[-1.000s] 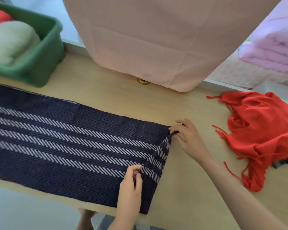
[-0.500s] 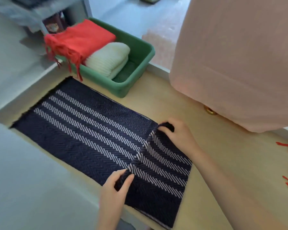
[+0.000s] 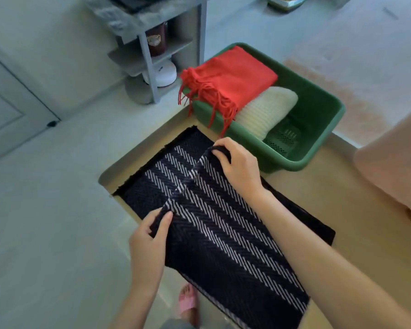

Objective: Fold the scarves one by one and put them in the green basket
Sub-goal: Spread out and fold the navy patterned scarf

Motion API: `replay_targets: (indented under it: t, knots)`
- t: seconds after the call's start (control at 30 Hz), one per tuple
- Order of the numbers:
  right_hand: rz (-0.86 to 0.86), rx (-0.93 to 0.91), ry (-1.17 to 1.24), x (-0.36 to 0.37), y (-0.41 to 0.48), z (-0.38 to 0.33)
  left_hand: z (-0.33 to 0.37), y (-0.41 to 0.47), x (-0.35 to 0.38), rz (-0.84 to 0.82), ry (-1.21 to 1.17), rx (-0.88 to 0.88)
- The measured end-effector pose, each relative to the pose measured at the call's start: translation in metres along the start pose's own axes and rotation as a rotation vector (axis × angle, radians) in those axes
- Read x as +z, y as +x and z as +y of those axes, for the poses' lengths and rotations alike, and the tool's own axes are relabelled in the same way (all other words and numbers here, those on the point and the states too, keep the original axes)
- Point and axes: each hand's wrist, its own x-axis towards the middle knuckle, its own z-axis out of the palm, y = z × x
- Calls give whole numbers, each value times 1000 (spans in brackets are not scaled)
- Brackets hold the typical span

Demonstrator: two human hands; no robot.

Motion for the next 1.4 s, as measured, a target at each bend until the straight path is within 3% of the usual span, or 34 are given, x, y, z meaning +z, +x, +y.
replay_targets:
  t: [0.27, 0.53, 0.77, 0.9, 1.13, 1.4]
  knots:
    - [-79, 107, -123, 97, 79, -3, -27, 120, -25, 80, 260, 47]
    - [-217, 42, -323, 136, 105, 23, -46, 162, -29, 105, 337, 31]
    - [-270, 291, -26, 122, 102, 26, -42, 149, -34, 13, 263, -89]
    - [-325, 381, -49, 97, 79, 34, -47, 134, -40, -21, 186, -130]
    - [-291, 239, -299, 98, 36, 57, -54, 106, -20, 98, 195, -55]
    - [-185, 180, -332, 67, -20, 84, -63, 58, 0, 6, 308, -49]
